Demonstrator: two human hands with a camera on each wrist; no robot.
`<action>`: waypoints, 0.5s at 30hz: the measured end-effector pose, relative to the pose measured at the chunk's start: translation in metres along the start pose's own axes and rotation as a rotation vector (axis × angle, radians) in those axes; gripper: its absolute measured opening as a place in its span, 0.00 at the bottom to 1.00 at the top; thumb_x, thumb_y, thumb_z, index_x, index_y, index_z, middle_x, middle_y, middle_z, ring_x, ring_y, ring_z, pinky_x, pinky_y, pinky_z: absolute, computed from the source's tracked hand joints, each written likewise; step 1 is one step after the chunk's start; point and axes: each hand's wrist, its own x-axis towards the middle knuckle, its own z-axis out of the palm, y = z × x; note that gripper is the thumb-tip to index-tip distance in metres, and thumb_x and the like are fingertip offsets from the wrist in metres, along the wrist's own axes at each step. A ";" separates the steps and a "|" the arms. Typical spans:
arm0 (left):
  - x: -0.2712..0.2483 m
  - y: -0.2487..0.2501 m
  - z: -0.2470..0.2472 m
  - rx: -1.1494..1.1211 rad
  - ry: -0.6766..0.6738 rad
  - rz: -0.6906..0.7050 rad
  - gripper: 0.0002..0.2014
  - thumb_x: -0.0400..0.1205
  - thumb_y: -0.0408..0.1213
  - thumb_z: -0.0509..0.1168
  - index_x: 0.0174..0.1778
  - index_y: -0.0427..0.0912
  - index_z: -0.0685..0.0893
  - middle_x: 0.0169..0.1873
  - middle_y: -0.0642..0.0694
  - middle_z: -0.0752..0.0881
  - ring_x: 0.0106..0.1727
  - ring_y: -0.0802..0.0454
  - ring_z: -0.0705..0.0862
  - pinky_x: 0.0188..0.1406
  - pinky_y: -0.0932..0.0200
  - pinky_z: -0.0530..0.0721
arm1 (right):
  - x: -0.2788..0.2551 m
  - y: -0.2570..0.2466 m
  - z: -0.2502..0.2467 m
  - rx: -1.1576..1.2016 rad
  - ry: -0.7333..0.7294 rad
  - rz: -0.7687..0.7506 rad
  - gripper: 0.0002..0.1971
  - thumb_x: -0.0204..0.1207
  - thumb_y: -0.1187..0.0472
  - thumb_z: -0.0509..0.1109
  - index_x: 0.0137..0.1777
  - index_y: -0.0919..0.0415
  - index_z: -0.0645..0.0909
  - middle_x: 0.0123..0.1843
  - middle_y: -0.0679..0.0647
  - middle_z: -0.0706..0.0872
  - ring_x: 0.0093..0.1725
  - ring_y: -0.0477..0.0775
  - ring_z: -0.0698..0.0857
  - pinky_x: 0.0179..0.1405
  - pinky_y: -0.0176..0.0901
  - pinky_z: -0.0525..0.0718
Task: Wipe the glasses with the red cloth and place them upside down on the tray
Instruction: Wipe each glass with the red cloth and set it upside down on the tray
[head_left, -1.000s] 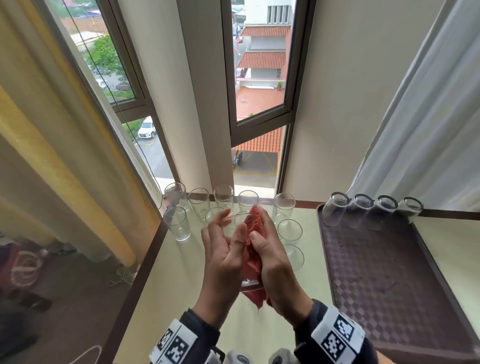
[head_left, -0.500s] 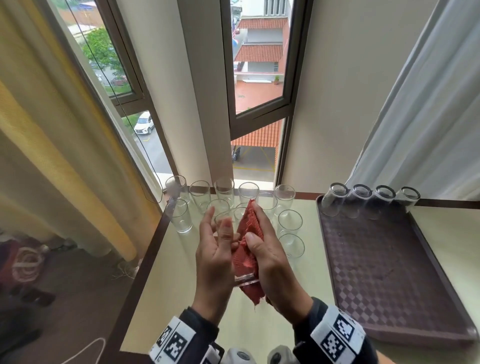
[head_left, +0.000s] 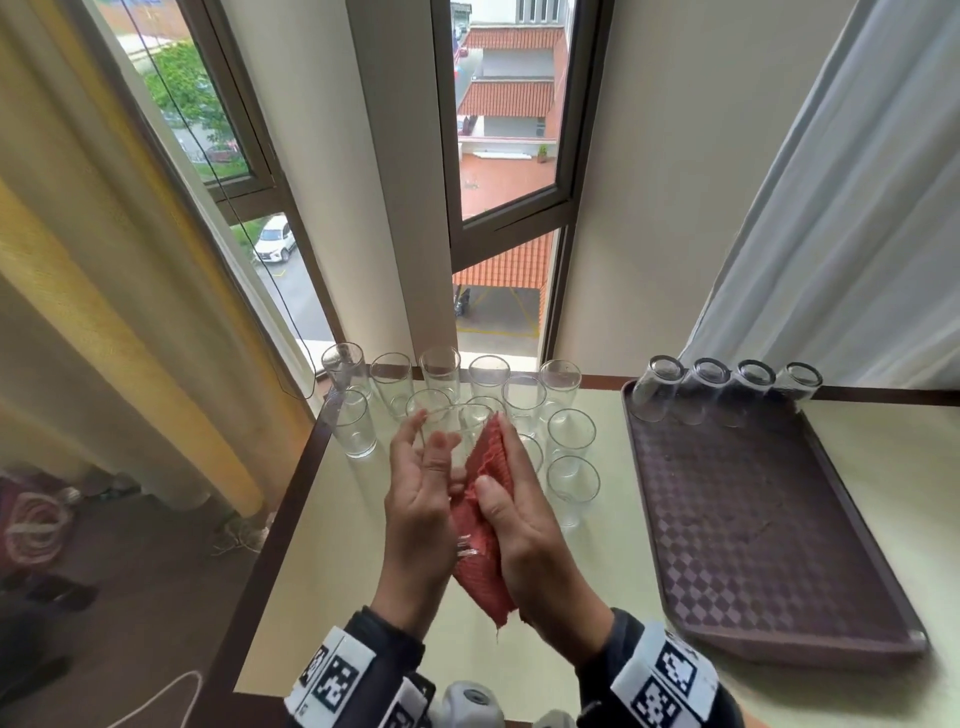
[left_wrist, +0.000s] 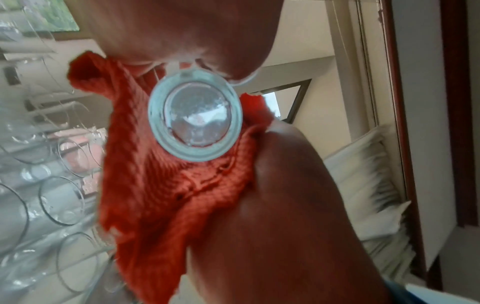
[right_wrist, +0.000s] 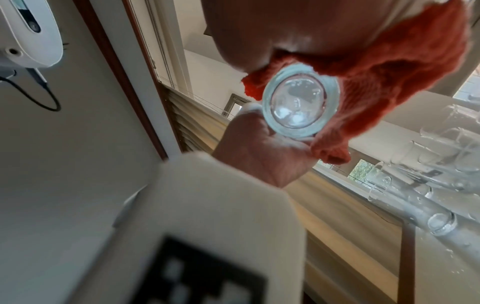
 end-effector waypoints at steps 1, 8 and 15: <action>-0.002 -0.002 0.002 0.004 -0.019 0.000 0.25 0.81 0.56 0.57 0.75 0.58 0.68 0.64 0.44 0.85 0.53 0.51 0.91 0.57 0.44 0.90 | 0.000 -0.003 -0.002 0.040 0.014 0.015 0.35 0.79 0.40 0.59 0.85 0.40 0.56 0.80 0.41 0.72 0.79 0.43 0.73 0.80 0.56 0.70; -0.009 -0.007 0.015 0.285 0.014 0.078 0.32 0.71 0.74 0.61 0.72 0.74 0.65 0.72 0.50 0.70 0.77 0.49 0.72 0.75 0.37 0.77 | 0.019 -0.033 -0.010 0.361 0.039 0.094 0.18 0.89 0.55 0.55 0.76 0.54 0.70 0.60 0.62 0.89 0.56 0.61 0.91 0.54 0.48 0.89; 0.006 0.005 0.003 0.082 0.043 0.082 0.18 0.83 0.58 0.58 0.69 0.64 0.70 0.50 0.59 0.88 0.53 0.57 0.89 0.60 0.34 0.87 | 0.007 -0.020 0.000 0.183 0.036 0.027 0.30 0.81 0.52 0.60 0.84 0.45 0.63 0.77 0.50 0.78 0.73 0.49 0.81 0.73 0.49 0.79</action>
